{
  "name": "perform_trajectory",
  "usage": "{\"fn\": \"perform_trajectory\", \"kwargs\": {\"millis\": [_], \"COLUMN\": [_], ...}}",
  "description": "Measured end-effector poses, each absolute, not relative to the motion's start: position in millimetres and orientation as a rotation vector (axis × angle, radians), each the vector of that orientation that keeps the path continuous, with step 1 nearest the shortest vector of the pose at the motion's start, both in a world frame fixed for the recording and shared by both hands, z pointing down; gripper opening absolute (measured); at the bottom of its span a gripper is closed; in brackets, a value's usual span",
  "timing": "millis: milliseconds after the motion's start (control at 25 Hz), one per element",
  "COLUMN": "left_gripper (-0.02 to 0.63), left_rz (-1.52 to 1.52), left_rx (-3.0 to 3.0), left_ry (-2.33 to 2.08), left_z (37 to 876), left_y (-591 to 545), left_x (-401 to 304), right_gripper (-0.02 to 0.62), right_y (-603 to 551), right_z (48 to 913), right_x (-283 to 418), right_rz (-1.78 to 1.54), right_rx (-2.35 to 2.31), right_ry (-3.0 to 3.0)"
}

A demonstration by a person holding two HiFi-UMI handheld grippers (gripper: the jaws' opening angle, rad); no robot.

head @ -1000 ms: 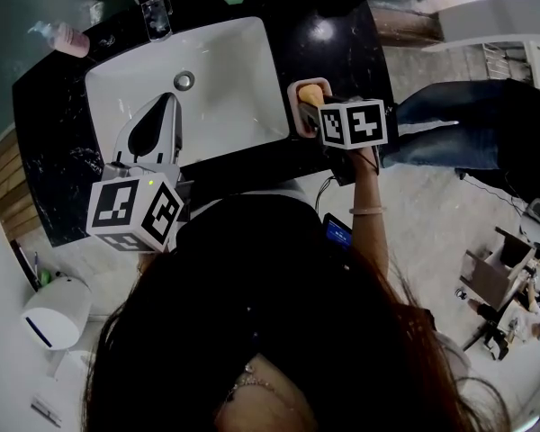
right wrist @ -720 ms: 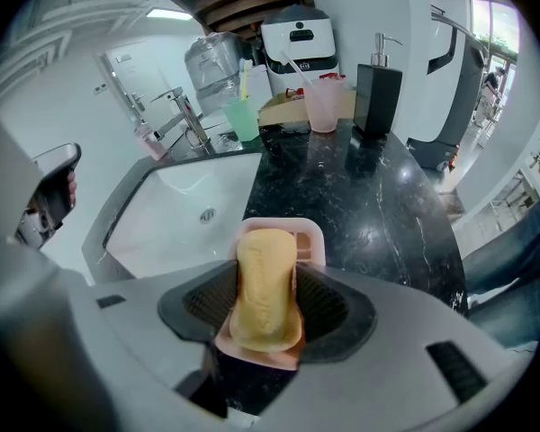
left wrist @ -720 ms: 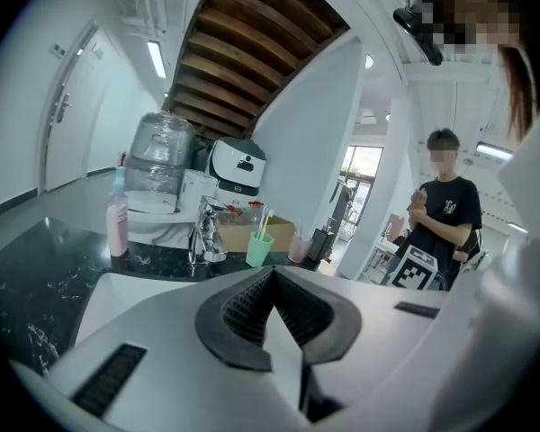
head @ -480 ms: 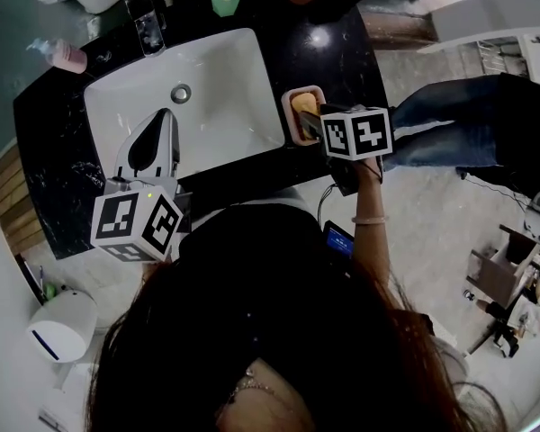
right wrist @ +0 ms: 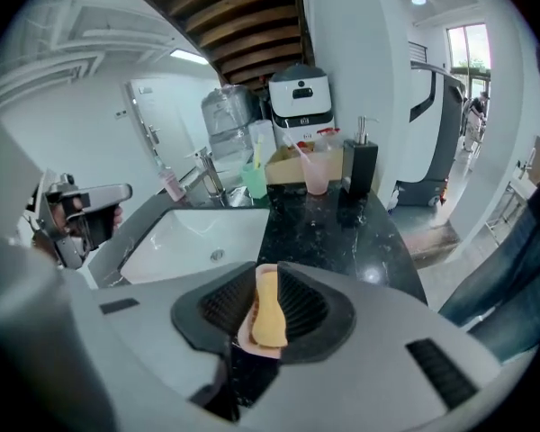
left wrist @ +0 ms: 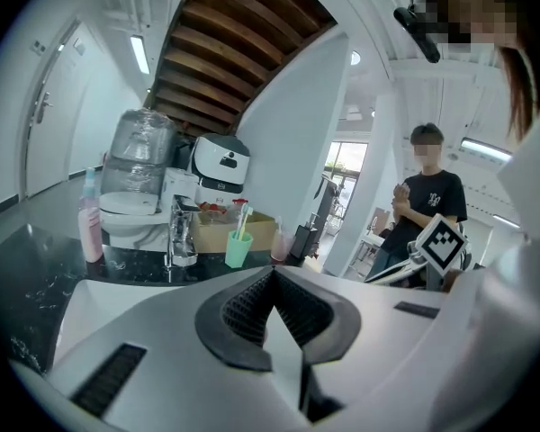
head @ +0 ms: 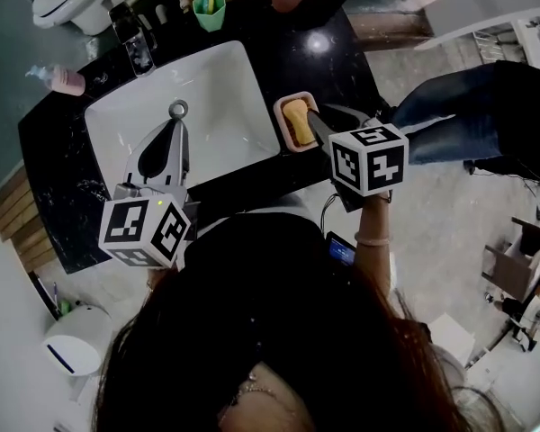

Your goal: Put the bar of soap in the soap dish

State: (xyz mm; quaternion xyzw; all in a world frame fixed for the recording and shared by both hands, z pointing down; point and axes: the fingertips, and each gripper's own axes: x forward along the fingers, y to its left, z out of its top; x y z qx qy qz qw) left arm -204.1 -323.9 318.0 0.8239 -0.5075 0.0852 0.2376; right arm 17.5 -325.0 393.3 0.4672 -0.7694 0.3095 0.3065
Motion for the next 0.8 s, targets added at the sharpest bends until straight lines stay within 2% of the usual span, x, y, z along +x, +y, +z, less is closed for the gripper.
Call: {"fn": "perform_trajectory", "kwargs": {"millis": [440, 800], "left_gripper": [-0.005, -0.005], "left_rz": [0.244, 0.27], "left_rx": [2.346, 2.384], "left_ry": [-1.223, -1.153], "left_z": [303, 302], "left_y": [-317, -315], "left_x": [-163, -148], "right_gripper": [0.024, 0.023], "right_y": [-314, -308], "right_z": [326, 321], "right_x": [15, 18], "right_rz": [0.701, 0.693], "right_rx": [1.346, 1.368], "right_ry": [-2.222, -2.229]}}
